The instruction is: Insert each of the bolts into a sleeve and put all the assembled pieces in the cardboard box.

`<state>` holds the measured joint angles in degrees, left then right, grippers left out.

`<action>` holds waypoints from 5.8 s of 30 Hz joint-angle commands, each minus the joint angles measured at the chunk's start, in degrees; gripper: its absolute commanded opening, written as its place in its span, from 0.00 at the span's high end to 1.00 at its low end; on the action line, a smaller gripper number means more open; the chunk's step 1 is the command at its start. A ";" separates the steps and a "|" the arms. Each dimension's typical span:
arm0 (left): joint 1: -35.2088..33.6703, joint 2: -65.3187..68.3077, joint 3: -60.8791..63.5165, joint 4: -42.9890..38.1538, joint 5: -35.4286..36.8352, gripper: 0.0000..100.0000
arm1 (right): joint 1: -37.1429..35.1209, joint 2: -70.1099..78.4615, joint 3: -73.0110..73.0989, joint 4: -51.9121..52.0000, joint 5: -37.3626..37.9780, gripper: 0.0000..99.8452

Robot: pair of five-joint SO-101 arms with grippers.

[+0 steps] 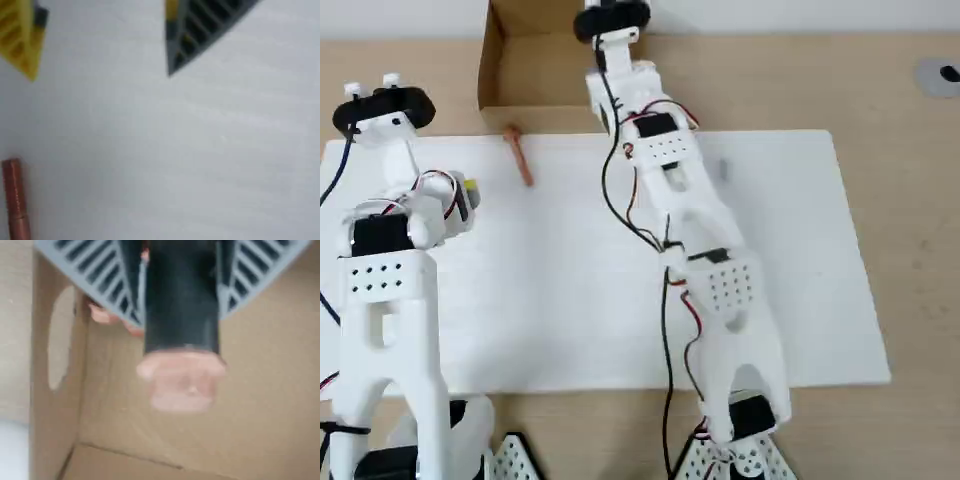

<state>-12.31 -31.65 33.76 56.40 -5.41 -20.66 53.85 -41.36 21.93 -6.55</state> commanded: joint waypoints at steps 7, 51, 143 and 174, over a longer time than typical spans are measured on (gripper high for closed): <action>-0.62 -0.31 -0.35 -0.79 -0.62 0.82 | 1.54 3.38 -8.13 0.18 3.87 0.99; 7.91 1.01 -11.08 15.38 7.91 0.81 | -2.86 -5.23 -54.29 70.77 1.58 0.75; 9.05 90.33 -114.29 38.42 29.71 0.99 | 1.01 -109.14 58.51 72.79 1.41 0.75; 8.00 60.70 -79.56 44.22 -0.62 1.00 | 1.01 -109.14 58.59 68.57 1.32 0.75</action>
<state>-3.69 40.00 -59.16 100.26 -5.05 -20.75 -54.99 17.10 92.44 -4.70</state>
